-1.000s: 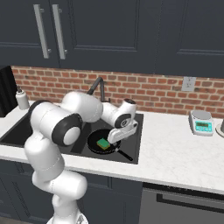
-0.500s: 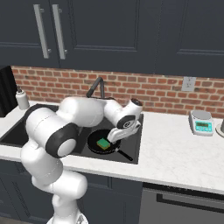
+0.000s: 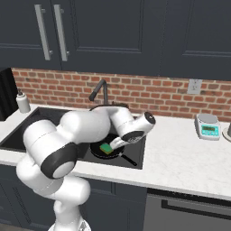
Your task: Pick the pan and sponge and place them into the sink. Then turn on the water.
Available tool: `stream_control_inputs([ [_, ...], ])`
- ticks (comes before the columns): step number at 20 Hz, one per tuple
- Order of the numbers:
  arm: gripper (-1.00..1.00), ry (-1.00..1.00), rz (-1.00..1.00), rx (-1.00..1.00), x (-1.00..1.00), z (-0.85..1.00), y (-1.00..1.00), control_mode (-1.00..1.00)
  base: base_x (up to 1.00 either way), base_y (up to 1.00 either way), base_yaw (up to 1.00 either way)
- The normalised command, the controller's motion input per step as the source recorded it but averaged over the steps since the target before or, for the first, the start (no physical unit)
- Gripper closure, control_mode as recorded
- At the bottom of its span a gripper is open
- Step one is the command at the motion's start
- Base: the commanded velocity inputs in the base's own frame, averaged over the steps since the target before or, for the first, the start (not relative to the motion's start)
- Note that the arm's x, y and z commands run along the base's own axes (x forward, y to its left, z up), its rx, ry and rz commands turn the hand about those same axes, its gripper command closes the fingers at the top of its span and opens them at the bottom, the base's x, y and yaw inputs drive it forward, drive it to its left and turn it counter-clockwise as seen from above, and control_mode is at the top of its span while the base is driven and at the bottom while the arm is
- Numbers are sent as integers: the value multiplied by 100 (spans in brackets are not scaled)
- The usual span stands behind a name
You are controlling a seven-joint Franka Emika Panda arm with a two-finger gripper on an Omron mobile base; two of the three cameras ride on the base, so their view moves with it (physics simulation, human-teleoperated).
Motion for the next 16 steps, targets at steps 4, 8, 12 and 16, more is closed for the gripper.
stream_control_inputs([
  [4,-100,-5,-7,26,0,26,0,-100,0,0,0],
  [8,-100,-8,-2,20,0,22,0,-100,0,0,0],
  [12,-100,-9,-1,14,9,0,0,-100,0,0,0],
  [16,-100,-17,0,8,27,-12,0,-100,0,0,0],
])
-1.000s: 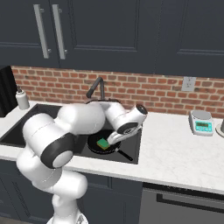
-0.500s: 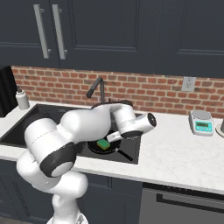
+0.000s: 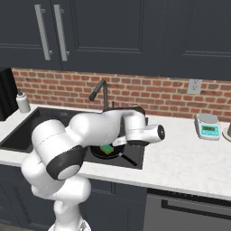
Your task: Pick the pan and sponge and place them into the sink. Then turn on the water.
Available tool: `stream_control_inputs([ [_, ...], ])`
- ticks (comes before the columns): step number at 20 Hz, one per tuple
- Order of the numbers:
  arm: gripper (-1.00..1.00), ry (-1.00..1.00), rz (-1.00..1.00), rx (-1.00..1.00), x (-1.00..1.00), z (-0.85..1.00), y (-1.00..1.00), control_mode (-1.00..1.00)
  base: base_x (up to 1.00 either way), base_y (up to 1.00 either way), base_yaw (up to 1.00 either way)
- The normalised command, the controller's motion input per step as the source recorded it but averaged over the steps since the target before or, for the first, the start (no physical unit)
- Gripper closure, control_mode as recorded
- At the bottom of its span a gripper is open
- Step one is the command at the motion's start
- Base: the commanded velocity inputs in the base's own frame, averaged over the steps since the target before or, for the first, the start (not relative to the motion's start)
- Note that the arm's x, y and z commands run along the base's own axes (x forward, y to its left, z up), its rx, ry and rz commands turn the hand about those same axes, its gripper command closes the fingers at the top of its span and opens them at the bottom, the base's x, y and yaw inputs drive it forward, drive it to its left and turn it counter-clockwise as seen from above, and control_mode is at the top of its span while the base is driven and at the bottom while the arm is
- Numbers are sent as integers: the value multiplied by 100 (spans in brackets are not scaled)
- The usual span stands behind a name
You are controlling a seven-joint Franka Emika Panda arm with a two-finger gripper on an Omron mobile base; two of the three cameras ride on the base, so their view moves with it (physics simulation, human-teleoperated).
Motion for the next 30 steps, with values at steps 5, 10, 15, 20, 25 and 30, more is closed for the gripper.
stream_control_inputs([
  [5,-100,-23,0,8,31,-12,4,-100,0,0,0],
  [10,-100,-16,0,15,56,-10,1,-100,0,0,0],
  [15,-100,-14,0,19,34,0,-7,-100,0,0,0],
  [20,-100,-14,0,14,26,-3,-7,-100,0,0,0],
  [25,-100,-17,1,4,17,0,-15,-100,0,0,0],
  [30,-100,-12,0,0,10,0,0,-100,0,0,0],
])
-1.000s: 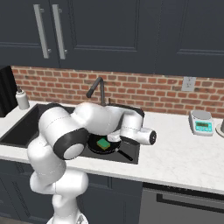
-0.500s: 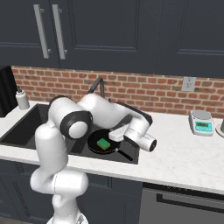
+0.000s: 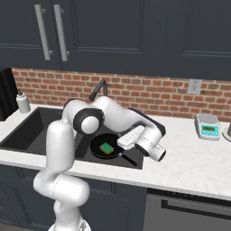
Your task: Pick the pan and sponge and place them into the sink. Then turn on the water.
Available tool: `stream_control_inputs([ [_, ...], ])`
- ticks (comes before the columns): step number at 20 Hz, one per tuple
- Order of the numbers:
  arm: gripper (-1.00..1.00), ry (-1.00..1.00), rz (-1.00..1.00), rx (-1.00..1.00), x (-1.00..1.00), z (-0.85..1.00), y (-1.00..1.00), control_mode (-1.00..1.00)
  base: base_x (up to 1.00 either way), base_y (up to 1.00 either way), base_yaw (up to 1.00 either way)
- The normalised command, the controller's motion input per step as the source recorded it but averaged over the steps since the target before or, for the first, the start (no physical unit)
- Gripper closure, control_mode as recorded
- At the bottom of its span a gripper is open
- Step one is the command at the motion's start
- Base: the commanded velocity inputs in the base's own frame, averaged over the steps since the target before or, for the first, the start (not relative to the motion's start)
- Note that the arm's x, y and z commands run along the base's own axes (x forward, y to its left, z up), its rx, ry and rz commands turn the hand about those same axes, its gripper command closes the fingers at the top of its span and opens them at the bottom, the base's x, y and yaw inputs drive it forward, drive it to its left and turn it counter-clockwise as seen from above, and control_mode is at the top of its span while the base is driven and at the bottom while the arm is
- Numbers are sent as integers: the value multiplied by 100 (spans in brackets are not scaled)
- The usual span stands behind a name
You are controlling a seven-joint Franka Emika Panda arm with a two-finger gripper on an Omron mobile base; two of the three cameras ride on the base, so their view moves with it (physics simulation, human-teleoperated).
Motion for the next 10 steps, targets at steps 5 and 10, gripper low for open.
stream_control_inputs([
  [5,-100,-11,0,-1,3,14,0,-100,0,0,0],
  [10,-100,-8,0,-13,0,12,16,-100,0,0,0],
])
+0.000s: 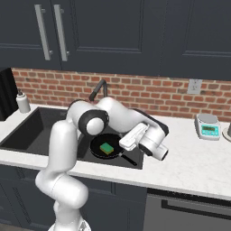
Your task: Pick the pan and sponge and place them into the sink. Then turn on the water.
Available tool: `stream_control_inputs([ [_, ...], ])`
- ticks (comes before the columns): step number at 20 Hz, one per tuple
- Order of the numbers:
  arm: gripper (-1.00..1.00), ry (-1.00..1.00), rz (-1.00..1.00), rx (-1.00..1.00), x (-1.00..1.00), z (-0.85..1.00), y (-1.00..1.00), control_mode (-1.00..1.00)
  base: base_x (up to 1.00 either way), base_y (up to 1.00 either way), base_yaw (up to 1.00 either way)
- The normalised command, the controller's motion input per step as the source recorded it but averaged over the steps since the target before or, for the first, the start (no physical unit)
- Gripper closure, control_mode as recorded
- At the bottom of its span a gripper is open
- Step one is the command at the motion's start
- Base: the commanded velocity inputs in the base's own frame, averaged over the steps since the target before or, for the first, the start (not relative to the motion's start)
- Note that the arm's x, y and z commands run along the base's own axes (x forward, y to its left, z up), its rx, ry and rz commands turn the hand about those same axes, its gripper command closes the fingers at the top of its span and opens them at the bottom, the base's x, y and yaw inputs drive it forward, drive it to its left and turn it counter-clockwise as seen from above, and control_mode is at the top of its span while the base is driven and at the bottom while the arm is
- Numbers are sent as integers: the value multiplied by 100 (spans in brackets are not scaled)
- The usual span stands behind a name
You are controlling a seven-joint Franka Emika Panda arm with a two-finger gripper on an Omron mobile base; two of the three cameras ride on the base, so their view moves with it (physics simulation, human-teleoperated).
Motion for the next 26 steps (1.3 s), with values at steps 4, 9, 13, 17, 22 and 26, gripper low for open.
stream_control_inputs([
  [4,-100,-2,0,-20,4,0,24,-100,0,0,0],
  [9,-100,0,0,-13,23,0,32,-100,0,0,0],
  [13,-100,0,-2,0,29,0,23,-100,0,0,0],
  [17,-100,0,-4,0,25,0,21,-100,0,0,0],
  [22,-100,0,-6,0,26,0,21,-100,0,0,0],
  [26,-100,0,-7,0,27,0,21,-100,0,0,0],
])
